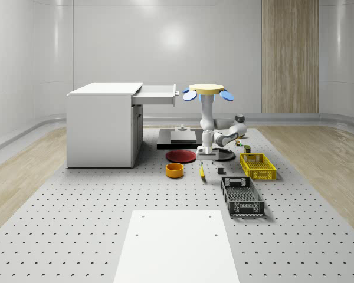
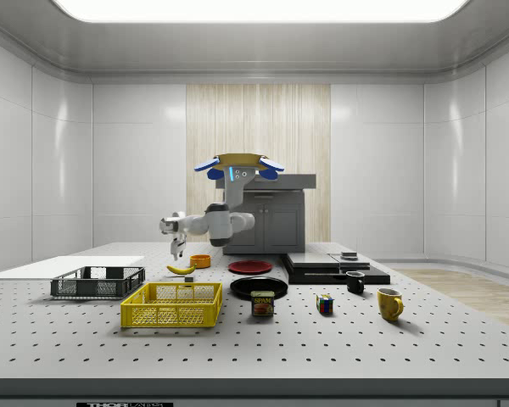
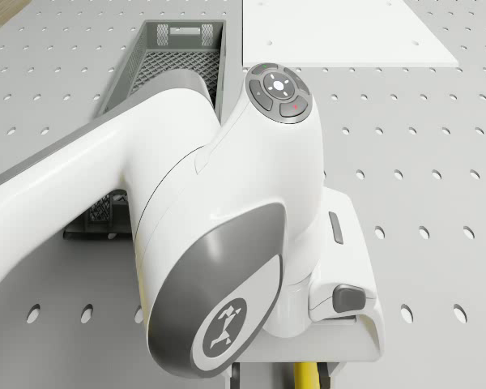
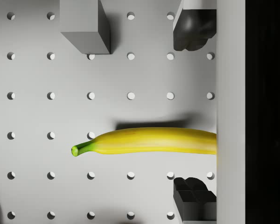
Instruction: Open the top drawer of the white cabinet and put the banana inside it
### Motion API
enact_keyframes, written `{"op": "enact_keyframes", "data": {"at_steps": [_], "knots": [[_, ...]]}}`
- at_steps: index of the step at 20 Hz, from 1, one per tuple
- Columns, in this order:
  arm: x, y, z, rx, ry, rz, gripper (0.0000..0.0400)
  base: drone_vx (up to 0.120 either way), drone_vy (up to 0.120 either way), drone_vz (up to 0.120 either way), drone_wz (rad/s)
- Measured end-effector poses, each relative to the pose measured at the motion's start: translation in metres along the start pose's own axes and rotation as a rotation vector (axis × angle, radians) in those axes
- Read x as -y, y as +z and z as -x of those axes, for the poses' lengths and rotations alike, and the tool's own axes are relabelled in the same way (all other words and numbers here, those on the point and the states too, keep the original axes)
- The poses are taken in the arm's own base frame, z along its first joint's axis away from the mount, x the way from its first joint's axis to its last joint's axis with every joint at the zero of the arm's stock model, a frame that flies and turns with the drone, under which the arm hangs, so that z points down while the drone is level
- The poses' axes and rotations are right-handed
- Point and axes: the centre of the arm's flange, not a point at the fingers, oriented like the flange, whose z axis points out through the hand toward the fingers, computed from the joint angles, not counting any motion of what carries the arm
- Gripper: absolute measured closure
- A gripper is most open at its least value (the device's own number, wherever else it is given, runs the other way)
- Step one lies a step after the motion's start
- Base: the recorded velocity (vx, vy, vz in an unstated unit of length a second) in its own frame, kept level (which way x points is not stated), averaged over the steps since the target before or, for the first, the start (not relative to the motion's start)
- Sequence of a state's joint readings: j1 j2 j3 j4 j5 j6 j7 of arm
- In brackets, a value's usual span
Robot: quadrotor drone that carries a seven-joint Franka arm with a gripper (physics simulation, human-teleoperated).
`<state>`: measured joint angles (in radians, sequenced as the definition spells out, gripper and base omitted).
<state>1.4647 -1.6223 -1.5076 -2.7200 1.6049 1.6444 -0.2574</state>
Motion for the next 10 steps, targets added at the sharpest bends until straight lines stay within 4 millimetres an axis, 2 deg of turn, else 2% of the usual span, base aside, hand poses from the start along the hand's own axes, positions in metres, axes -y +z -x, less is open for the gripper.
{"op": "enact_keyframes", "data": {"at_steps": [10], "knots": [[-0.015,0.031,-0.015,0.0,0.0,0.0,0.0,0.0,0.0,0.0,0.0]]}}
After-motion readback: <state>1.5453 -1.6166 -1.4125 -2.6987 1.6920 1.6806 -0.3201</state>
